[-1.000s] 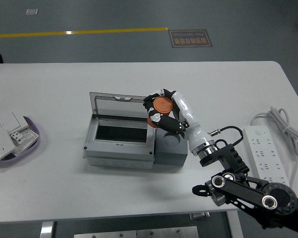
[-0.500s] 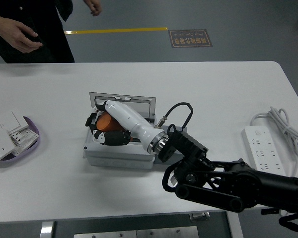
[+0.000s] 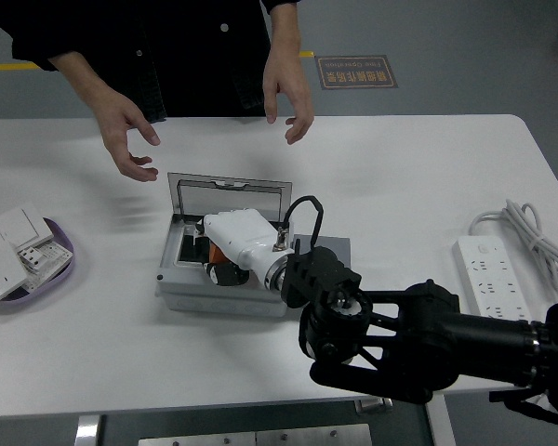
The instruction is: Pick up the cylinder from the cube,place it in the box,flap close box
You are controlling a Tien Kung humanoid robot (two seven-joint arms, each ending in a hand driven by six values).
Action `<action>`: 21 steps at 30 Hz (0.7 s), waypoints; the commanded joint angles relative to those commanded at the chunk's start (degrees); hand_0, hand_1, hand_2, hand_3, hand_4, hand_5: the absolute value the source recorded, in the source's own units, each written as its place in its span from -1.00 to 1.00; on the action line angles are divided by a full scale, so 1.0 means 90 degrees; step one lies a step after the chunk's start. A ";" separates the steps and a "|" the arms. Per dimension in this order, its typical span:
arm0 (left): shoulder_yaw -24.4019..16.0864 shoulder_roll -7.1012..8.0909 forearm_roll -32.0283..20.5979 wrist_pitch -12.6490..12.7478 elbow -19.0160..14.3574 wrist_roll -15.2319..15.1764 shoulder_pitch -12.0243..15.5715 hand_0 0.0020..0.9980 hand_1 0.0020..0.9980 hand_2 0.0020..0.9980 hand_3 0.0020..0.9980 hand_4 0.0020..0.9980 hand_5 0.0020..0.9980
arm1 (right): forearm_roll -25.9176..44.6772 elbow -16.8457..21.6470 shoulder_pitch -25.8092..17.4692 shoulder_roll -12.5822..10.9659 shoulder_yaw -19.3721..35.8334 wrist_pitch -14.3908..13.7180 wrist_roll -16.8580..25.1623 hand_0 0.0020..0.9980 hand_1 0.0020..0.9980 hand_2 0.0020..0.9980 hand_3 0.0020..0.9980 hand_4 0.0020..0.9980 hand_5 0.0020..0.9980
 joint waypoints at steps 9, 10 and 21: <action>0.0034 -0.0004 -0.0004 0.0008 0.0002 -0.0007 -0.0002 0.20 0.24 0.23 0.27 0.42 -0.56 | 0.0038 -0.0233 -0.0071 0.0043 0.0007 -0.0181 0.0136 0.29 0.27 0.33 0.33 -0.20 -0.64; 0.0034 -0.0002 0.0003 0.0007 0.0002 -0.0006 -0.0004 0.20 0.24 0.23 0.27 0.42 -0.56 | 0.0040 -0.0246 -0.0073 0.0048 0.0001 -0.0185 0.0148 0.29 0.27 0.33 0.33 -0.20 -0.64; 0.0024 0.0009 0.0052 0.0011 -0.0006 -0.0011 -0.0017 0.20 0.24 0.23 0.27 0.42 -0.55 | 0.0035 -0.0292 -0.0084 0.0053 -0.0019 -0.0107 0.0279 0.33 0.26 0.36 0.34 0.51 -0.13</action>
